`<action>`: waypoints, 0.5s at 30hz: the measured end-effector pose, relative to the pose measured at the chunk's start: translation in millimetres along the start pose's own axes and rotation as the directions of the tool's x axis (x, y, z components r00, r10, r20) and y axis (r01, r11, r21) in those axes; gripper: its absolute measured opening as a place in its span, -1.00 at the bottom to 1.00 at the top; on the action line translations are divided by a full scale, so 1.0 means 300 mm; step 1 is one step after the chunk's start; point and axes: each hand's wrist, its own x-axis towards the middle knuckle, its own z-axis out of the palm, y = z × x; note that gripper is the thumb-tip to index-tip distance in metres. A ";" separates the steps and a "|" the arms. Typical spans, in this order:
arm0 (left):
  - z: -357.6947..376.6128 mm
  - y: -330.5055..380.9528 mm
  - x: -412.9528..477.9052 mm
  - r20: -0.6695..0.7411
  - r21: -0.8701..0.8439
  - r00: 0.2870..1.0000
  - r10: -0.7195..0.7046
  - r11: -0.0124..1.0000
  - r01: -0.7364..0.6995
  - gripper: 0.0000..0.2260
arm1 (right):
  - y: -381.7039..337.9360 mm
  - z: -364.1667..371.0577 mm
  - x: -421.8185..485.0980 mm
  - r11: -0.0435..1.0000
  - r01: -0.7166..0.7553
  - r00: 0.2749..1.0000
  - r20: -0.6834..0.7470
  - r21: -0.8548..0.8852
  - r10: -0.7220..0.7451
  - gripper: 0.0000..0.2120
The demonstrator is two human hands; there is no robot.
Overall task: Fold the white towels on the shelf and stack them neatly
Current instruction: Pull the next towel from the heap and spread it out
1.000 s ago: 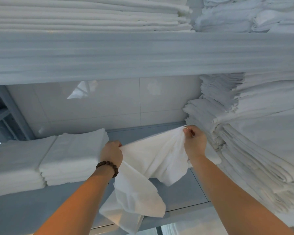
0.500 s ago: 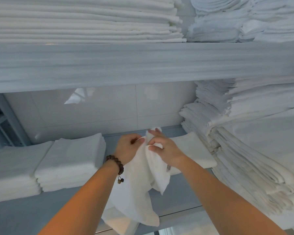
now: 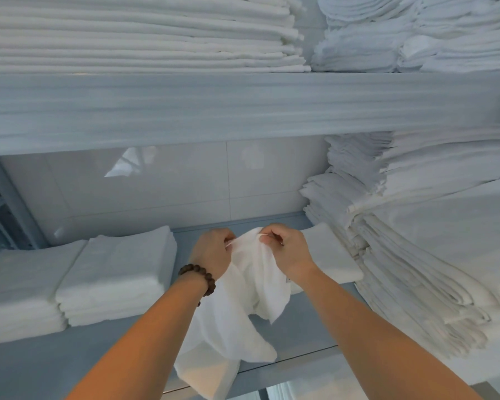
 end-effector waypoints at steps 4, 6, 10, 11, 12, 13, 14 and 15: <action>-0.016 -0.018 0.011 -0.055 0.082 0.998 -0.037 0.996 0.042 -0.72 | 0.012 -0.054 0.029 0.999 -0.027 0.993 -0.114 -0.036 0.023 -0.92; -0.029 -0.039 0.016 -0.082 0.096 0.995 -0.065 0.993 0.073 -0.73 | 0.024 -0.088 0.043 0.998 -0.041 0.985 -0.168 -0.048 0.032 -0.91; -0.056 -0.086 0.017 -0.115 0.111 0.988 -0.106 0.987 0.119 -0.73 | 0.048 -0.137 0.066 0.994 -0.071 0.972 -0.231 -0.082 0.051 -0.90; -0.062 -0.098 0.016 -0.120 0.120 0.987 -0.108 0.985 0.122 -0.73 | 0.055 -0.141 0.070 0.993 -0.085 0.969 -0.239 -0.083 0.063 -0.90; -0.068 -0.110 0.015 -0.123 0.132 0.986 -0.113 0.983 0.129 -0.73 | 0.062 -0.142 0.073 0.991 -0.097 0.967 -0.246 -0.089 0.072 -0.90; -0.073 -0.122 0.015 -0.123 0.147 0.985 -0.124 0.979 0.141 -0.74 | 0.069 -0.142 0.076 0.989 -0.109 0.964 -0.255 -0.095 0.082 -0.90; -0.079 -0.137 0.013 -0.122 0.169 0.983 -0.135 0.973 0.155 -0.75 | 0.076 -0.140 0.078 0.987 -0.126 0.959 -0.266 -0.099 0.096 -0.89; -0.085 -0.151 0.011 -0.123 0.195 0.981 -0.147 0.966 0.169 -0.76 | 0.085 -0.138 0.079 0.984 -0.147 0.953 -0.280 -0.099 0.114 -0.89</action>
